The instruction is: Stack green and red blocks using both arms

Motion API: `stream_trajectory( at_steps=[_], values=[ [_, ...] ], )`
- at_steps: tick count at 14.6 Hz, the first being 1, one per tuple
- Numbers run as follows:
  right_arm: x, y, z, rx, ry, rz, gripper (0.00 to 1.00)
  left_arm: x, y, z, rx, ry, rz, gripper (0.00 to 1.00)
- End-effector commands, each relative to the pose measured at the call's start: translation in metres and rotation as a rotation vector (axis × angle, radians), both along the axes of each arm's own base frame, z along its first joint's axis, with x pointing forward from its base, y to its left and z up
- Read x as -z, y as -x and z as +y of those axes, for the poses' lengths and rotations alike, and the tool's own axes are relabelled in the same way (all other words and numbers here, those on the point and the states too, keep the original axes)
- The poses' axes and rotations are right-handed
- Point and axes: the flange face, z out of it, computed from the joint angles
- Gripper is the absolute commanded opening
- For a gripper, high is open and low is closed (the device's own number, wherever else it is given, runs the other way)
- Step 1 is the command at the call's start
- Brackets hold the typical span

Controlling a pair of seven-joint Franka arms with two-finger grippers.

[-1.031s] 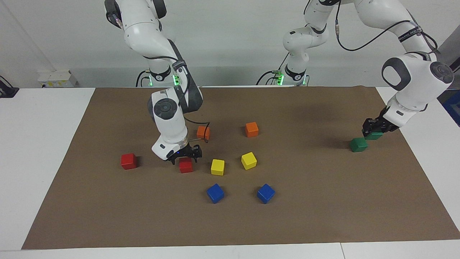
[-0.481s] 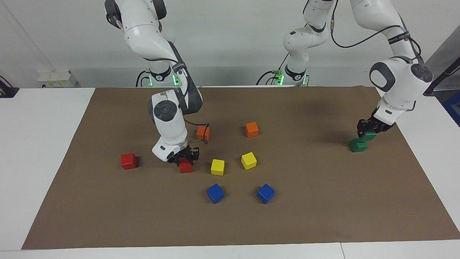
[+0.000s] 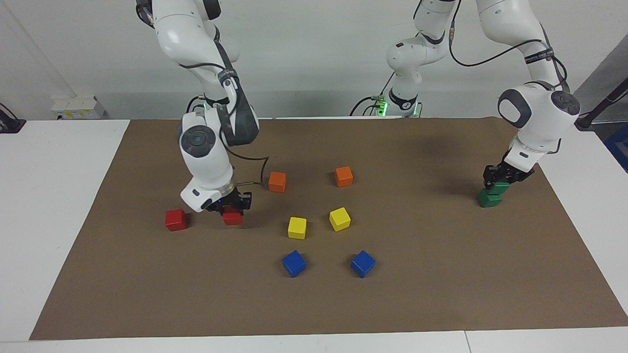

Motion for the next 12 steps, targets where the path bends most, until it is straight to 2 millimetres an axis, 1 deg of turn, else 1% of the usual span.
stream_trajectory(
  at_steps=[1, 2, 3, 4, 6, 10, 11, 12],
  values=[
    [-0.044, 0.014, -0.05, -0.015, -0.006, 0.004, 0.0, 0.0, 0.01, 0.003, -0.004, 0.007, -0.026, 0.0],
    [-0.054, 0.017, -0.068, -0.025, -0.005, 0.001, 0.0, 0.002, 0.011, 0.003, -0.007, 0.009, -0.023, 0.0],
    [-0.062, 0.018, -0.09, -0.033, -0.006, -0.007, 0.0, 0.002, 0.011, 0.004, -0.015, 0.017, -0.027, 0.0],
    [-0.066, 0.018, -0.106, -0.04, -0.007, -0.012, 0.0, 0.002, 0.011, 0.004, -0.021, 0.022, -0.028, 0.0],
    [-0.066, 0.019, -0.133, -0.054, -0.009, -0.012, 0.0, 0.003, 0.012, 0.004, -0.026, 0.023, -0.026, 0.0],
    [-0.062, 0.022, -0.161, -0.07, -0.012, -0.017, 0.0, 0.009, 0.014, 0.003, -0.03, 0.021, -0.037, 0.0],
    [-0.062, 0.023, -0.163, -0.074, -0.012, -0.026, 0.0, 0.009, 0.014, 0.003, -0.03, 0.021, -0.038, 0.0],
    [-0.057, 0.025, -0.165, -0.073, -0.009, -0.039, 0.0, 0.009, 0.014, 0.003, -0.03, 0.021, -0.038, 0.0]
  ],
)
